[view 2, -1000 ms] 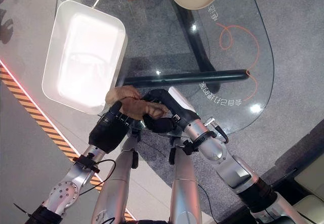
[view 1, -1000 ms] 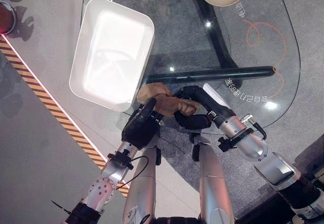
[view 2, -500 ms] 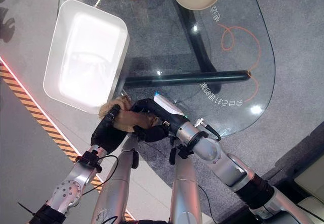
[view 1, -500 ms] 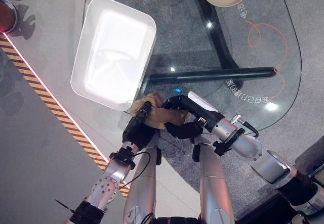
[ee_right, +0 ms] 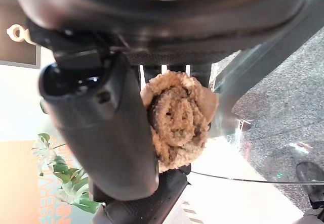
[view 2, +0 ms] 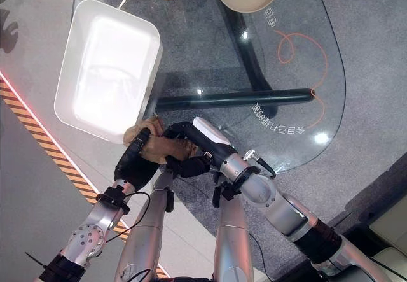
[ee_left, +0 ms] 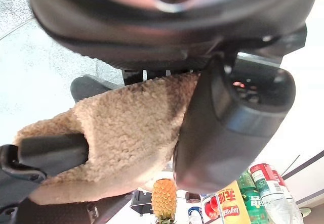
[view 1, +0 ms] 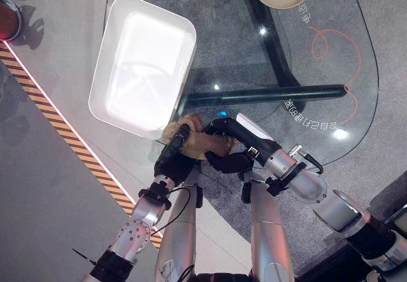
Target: Wipe the table with a cloth and put it in the basket.
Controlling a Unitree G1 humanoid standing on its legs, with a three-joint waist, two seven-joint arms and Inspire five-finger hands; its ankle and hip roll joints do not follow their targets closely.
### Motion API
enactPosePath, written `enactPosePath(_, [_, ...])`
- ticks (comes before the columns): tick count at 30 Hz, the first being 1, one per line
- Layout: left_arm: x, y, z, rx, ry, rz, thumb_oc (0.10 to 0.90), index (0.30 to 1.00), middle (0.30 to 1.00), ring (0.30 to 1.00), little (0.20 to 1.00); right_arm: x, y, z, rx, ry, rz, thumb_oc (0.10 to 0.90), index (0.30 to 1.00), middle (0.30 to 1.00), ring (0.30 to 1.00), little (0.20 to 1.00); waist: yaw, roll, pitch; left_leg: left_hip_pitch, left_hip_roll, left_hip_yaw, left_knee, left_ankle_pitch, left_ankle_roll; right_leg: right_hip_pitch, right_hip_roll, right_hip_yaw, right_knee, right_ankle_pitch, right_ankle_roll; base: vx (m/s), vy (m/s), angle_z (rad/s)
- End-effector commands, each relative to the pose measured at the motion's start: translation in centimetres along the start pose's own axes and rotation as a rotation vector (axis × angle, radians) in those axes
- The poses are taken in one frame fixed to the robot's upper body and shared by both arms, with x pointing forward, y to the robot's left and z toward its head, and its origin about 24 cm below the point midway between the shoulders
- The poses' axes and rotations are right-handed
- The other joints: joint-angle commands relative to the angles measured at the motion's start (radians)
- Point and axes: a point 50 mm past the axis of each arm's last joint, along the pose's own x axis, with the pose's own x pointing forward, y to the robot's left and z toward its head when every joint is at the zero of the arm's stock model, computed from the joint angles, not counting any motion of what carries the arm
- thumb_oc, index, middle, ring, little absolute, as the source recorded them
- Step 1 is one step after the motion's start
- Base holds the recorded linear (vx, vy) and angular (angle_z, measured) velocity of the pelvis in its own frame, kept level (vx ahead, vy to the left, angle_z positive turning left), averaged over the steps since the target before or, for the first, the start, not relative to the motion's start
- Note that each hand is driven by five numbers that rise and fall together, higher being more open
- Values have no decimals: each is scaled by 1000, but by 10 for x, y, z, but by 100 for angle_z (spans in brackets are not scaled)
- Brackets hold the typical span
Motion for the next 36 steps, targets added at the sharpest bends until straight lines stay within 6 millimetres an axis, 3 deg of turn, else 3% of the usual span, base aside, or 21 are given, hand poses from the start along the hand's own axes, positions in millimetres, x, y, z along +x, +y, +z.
enactPosePath(1, [-4, -44, -7, -71, 9, -266, 100, 300, 300, 300, 200, -1, -13, 40, -7, -220, -143, 100, 300, 300, 300, 200, 1, -19, -26, -9, -64, 80, 101, -114, 46, 42, 42, -58, -168, 124, 23, 0, 0, 0])
enactPosePath(2, [-4, -44, -7, -73, 8, -267, 100, 300, 300, 300, 200, -1, -14, 40, -5, -218, -157, 281, 455, 455, 455, 381, 1, -19, -26, -8, -64, 81, 102, -114, 46, 43, 42, -58, -168, 124, 23, 0, 0, 0])
enactPosePath(3, [-4, -44, -8, -74, 6, -266, 100, 300, 300, 300, 200, -1, -15, 39, -5, -216, -176, 712, 825, 825, 825, 812, 1, -19, -26, -8, -64, 81, 102, -115, 46, 43, 42, -57, -168, 123, 23, 0, 0, 0])
enactPosePath(4, [-4, -44, -8, -74, 4, -265, 100, 300, 300, 300, 200, -1, -17, 38, -6, -212, -193, 800, 900, 900, 900, 900, 0, -19, -26, -7, -64, 82, 101, -115, 46, 43, 43, -56, -168, 123, 23, 0, 0, 0])
enactPosePath(26, [-9, -36, -1, -45, -35, -228, 100, 300, 300, 300, 200, -20, -52, 29, -41, -147, -535, 800, 900, 900, 900, 900, -14, -32, -26, -4, -51, 98, 98, -127, 47, 36, 54, -46, -158, 119, 28, 0, 0, 0])
enactPosePath(36, [-12, -31, 14, 25, -122, -231, 100, 300, 300, 300, 200, -27, -55, 22, -4, -109, -550, 800, 900, 900, 900, 900, -19, -33, -26, -6, -48, 98, 100, -128, 45, 32, 59, -41, -154, 116, 29, 0, 0, 0])
